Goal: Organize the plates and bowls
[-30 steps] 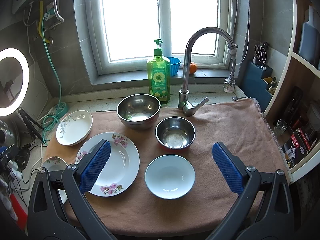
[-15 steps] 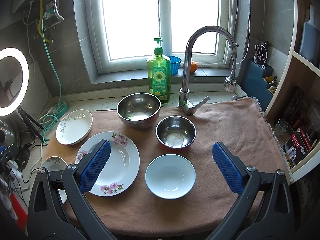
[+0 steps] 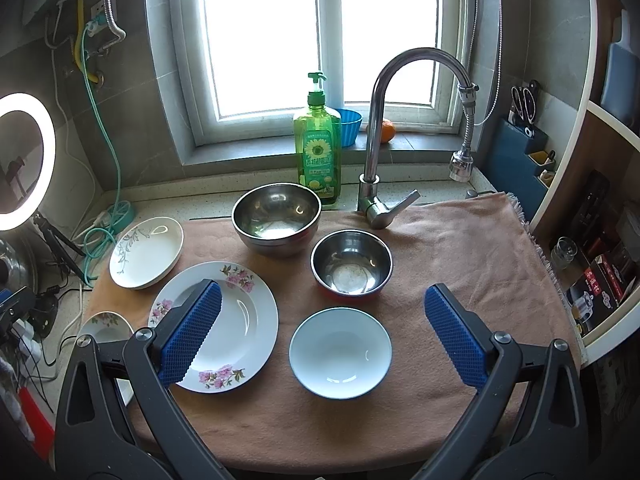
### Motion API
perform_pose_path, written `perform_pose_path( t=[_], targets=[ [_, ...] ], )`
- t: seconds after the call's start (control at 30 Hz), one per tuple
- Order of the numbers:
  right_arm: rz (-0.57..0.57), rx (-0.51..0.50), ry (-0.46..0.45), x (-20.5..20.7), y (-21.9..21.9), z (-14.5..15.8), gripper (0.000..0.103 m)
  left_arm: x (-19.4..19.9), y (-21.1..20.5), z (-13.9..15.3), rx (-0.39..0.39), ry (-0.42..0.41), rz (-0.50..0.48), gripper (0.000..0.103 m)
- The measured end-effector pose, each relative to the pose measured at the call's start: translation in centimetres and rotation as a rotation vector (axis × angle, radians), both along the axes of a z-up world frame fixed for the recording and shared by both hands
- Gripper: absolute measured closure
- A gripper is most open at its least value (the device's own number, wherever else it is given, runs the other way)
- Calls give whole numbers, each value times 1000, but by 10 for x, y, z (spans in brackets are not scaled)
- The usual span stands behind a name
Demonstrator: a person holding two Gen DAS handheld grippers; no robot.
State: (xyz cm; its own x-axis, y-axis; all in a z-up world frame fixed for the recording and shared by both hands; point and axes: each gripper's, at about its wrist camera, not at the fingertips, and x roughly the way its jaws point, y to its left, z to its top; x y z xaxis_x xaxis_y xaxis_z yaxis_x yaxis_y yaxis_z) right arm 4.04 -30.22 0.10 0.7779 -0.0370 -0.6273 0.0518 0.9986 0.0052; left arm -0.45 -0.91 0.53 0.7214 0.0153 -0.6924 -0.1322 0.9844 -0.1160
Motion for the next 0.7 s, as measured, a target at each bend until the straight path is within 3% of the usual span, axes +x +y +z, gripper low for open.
perform_pose_path(
  t=[0.7],
  targets=[
    [49, -18, 71, 11, -2, -32, 0, 21, 11, -21, -15, 79, -34, 1]
  ],
)
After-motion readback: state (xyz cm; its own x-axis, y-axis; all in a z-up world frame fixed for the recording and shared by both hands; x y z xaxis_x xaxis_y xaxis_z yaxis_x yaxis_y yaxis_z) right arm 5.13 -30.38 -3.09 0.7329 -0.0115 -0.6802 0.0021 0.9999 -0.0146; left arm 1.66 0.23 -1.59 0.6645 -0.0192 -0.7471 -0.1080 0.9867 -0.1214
